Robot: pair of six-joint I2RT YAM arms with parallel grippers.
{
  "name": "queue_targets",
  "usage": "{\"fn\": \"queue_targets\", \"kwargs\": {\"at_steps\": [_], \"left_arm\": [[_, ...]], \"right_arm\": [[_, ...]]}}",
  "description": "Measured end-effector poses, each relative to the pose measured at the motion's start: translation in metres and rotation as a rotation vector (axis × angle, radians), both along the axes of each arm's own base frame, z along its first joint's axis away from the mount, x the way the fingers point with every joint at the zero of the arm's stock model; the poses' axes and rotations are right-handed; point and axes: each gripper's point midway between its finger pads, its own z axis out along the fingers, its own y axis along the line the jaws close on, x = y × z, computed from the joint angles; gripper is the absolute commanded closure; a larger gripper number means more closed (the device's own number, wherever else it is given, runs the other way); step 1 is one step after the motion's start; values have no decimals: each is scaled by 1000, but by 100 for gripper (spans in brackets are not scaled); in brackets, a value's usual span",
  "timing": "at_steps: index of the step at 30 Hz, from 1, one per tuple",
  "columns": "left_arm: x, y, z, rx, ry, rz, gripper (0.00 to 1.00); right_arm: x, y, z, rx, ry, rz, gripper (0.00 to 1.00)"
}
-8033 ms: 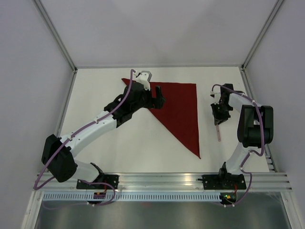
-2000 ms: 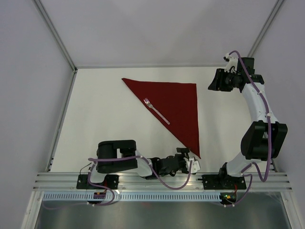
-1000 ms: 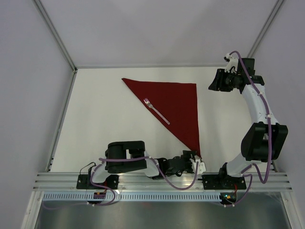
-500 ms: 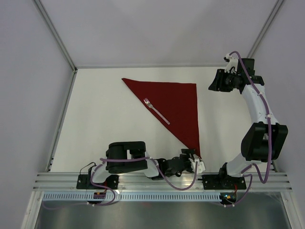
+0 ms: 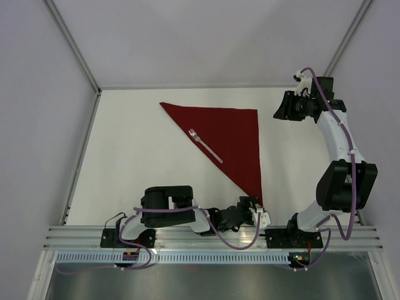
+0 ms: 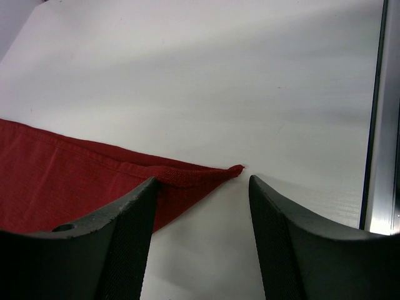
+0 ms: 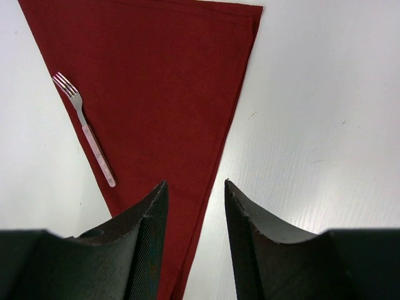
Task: Fold the napkin, place the utensils inside, and roll it up
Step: Fold the napkin at the center of the board.
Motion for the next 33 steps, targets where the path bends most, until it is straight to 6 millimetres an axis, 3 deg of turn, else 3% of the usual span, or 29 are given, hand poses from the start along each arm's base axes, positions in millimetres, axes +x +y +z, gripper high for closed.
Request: {"fn": "queue_targets", "kwargs": {"at_steps": [21,33], "left_arm": [[2,-9,-6,19,5,-3,59],[6,-11,-10,40,21,-14,78]], "right_arm": [[0,0,-1,0,3,0,54],[-1,0,-1,0,3,0,56]]}}
